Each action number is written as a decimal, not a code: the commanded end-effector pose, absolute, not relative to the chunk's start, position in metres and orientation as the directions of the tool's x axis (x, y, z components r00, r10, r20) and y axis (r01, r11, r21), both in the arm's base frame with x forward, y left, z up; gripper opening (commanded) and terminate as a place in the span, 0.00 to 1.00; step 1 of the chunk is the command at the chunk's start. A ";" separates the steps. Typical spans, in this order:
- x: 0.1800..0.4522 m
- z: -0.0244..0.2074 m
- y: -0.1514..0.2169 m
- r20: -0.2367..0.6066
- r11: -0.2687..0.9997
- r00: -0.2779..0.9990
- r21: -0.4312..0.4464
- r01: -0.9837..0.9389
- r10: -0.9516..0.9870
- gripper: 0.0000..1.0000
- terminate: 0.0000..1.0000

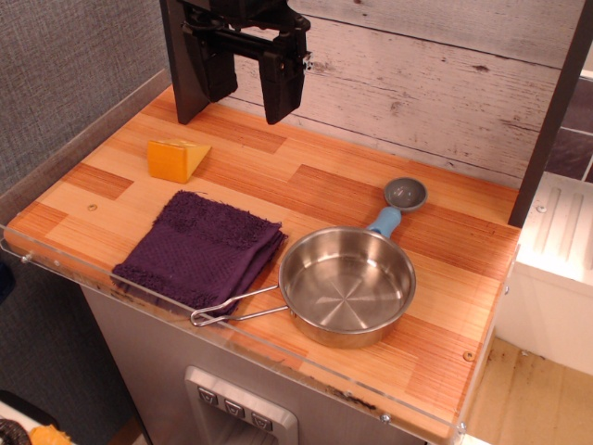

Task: Move the spoon and put it above the towel.

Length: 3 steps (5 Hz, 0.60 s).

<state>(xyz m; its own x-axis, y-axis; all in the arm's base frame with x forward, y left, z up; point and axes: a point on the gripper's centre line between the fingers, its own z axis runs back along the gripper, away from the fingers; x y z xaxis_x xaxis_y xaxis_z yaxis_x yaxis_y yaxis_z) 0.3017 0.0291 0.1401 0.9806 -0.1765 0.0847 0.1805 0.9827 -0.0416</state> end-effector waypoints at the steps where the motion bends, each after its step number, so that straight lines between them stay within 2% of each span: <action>1: 0.302 0.140 0.029 0.085 0.983 0.981 -0.042 0.180 -0.177 1.00 0.00; 3: 0.337 0.117 -0.033 0.086 0.995 0.991 -0.007 0.102 -0.101 1.00 0.00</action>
